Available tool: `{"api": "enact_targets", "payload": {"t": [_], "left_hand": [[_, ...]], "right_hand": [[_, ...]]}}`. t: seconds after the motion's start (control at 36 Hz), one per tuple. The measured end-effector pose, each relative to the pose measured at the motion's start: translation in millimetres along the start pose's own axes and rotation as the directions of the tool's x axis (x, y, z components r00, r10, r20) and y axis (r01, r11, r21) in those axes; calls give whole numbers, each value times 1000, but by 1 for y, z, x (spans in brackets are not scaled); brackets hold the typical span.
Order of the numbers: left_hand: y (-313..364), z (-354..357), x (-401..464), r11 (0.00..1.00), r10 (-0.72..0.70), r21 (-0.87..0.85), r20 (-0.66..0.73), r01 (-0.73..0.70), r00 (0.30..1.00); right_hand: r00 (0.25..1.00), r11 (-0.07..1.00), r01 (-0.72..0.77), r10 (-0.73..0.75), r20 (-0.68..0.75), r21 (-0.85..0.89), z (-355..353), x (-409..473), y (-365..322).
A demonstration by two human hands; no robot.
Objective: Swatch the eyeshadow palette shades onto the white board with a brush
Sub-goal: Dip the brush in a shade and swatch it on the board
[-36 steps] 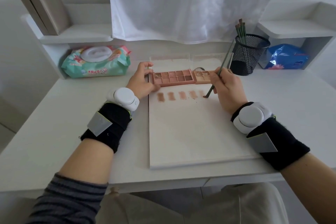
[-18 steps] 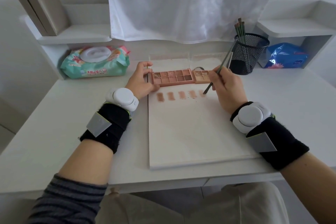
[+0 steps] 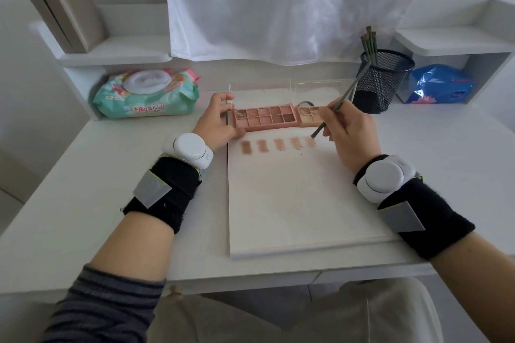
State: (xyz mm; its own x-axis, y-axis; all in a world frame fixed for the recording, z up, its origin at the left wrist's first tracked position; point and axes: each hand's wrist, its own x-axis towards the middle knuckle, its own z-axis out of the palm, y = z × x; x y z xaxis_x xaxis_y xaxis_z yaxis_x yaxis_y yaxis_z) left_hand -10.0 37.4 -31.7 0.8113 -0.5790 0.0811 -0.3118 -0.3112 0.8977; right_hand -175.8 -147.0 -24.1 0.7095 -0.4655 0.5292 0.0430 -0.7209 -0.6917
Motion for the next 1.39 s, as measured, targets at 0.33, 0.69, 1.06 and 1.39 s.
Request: {"api": "enact_targets", "payload": {"t": [0.33,0.69,1.06,1.39], "left_hand": [[1,-1,-1,1000,-10,-6,2,10,1000],[2,-1,-2,1000,-12,-16,-9,12,1000],[2,-1,-1,1000,-6,-15,-5,6,1000],[-1,-1,0,1000,-10,-14,-9,10,1000]], "right_hand": [[999,999,2,-4,-34,-48,1,-2,1],[1000,1000,-15,15,-24,-20,1,-2,0],[999,999,-33,33,-14,19,1,-2,-1],[993,998,-56,59,106,-37,0,-2,-2]]}}
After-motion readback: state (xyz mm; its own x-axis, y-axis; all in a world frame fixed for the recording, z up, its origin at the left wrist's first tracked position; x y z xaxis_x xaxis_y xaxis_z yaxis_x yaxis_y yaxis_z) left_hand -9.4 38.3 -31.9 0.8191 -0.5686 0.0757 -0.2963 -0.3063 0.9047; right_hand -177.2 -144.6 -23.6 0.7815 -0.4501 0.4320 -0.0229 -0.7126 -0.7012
